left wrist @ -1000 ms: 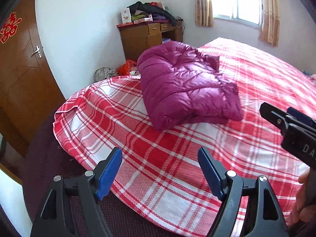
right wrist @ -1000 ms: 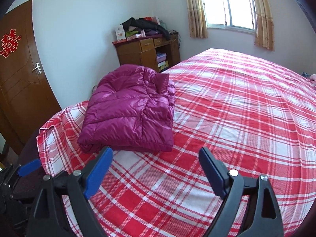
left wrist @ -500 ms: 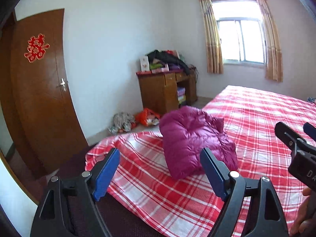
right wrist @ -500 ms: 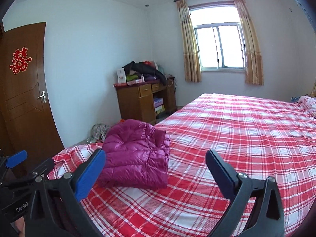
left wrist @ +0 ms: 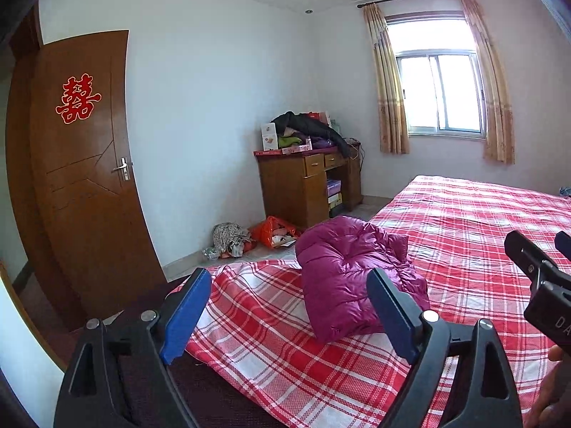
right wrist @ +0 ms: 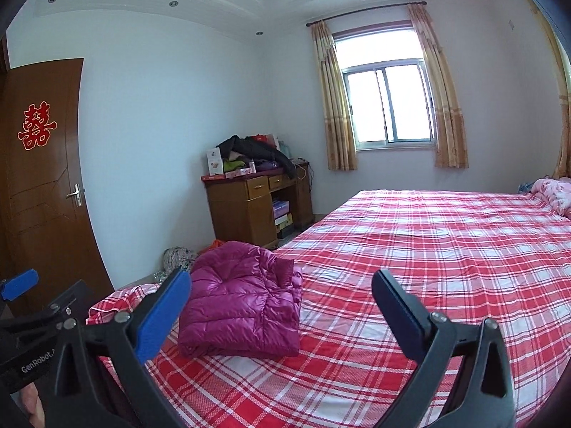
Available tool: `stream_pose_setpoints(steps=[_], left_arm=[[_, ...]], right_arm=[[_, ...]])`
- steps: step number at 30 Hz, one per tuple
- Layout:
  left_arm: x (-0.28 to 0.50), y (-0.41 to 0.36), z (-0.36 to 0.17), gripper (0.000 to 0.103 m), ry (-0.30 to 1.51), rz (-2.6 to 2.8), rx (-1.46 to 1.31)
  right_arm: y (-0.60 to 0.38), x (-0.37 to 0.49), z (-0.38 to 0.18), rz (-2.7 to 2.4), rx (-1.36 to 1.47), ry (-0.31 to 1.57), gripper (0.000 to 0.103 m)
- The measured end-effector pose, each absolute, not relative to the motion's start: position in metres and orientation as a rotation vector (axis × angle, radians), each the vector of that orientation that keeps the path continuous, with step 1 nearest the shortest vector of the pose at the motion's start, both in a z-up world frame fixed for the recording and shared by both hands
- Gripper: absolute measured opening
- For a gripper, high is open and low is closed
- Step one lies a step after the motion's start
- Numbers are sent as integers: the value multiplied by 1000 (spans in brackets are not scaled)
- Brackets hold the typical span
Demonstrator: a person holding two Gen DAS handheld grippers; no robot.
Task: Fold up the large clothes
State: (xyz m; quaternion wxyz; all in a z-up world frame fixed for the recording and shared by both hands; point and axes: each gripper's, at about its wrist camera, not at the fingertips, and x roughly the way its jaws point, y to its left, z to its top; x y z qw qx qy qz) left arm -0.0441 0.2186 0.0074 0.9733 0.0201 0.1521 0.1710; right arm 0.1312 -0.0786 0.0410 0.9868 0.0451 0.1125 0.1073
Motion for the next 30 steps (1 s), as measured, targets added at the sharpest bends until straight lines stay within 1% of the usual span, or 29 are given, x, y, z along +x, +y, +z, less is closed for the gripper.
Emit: stream_pose_setpoints(steps=[30], left_arm=[[-37,218,5,90,336,343,43]], right_arm=[[-83,126,42,220,85,218,103]])
